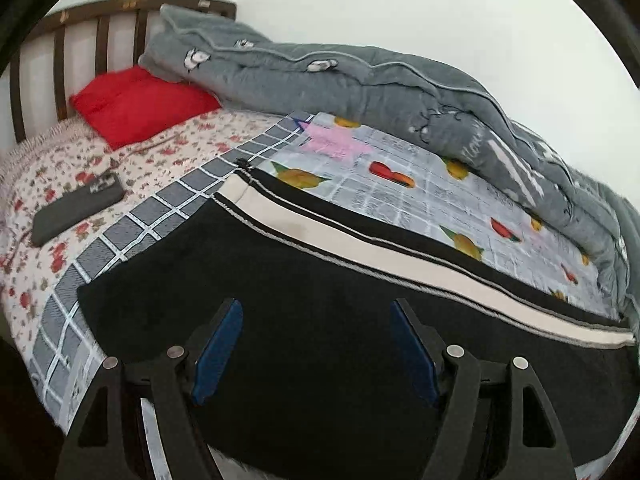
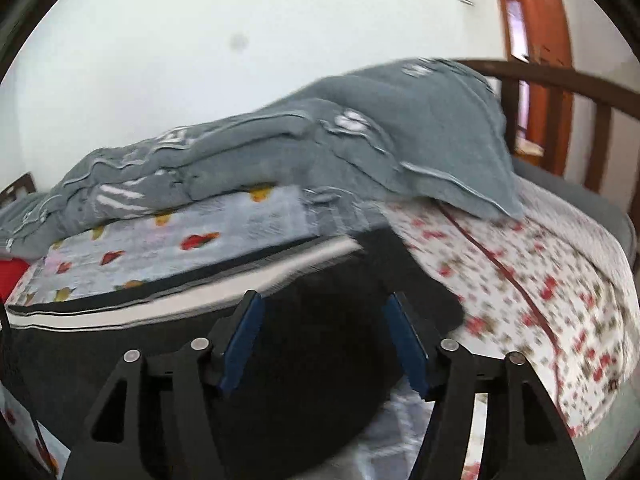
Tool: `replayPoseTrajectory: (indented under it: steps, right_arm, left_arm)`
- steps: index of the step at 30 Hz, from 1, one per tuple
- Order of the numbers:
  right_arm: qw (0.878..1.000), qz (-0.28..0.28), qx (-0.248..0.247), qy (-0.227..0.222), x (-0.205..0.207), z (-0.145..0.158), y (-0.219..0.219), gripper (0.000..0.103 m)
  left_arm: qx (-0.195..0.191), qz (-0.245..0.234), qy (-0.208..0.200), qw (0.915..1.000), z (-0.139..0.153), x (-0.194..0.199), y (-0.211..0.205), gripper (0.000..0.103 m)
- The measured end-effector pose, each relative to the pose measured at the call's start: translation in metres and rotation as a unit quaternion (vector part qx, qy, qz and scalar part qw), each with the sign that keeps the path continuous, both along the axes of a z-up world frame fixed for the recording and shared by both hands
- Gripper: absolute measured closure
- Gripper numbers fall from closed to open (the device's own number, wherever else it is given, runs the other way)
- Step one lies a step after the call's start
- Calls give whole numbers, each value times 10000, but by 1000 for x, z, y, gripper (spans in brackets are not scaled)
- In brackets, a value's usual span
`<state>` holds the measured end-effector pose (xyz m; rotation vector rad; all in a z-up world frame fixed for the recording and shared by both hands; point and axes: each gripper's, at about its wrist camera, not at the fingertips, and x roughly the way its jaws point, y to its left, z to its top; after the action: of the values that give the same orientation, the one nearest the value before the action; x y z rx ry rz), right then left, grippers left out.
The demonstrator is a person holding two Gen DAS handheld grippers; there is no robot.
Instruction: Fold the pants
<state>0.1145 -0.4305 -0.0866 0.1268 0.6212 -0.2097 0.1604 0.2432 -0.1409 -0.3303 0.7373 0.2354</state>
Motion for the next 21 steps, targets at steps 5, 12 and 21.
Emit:
replayPoseTrajectory:
  steps: [5, 12, 21]
  right_arm:
    - [9982, 510, -241, 203, 47, -2, 53, 37]
    - [9929, 1022, -271, 543, 111, -16, 105, 37]
    - [9744, 1656, -882, 1235, 169, -49, 153, 37]
  left_arm:
    - [-275, 20, 31, 9996, -3, 25, 40, 31]
    - [215, 90, 317, 9992, -2, 84, 72, 35]
    - [629, -19, 513, 9967, -10, 139, 96, 84]
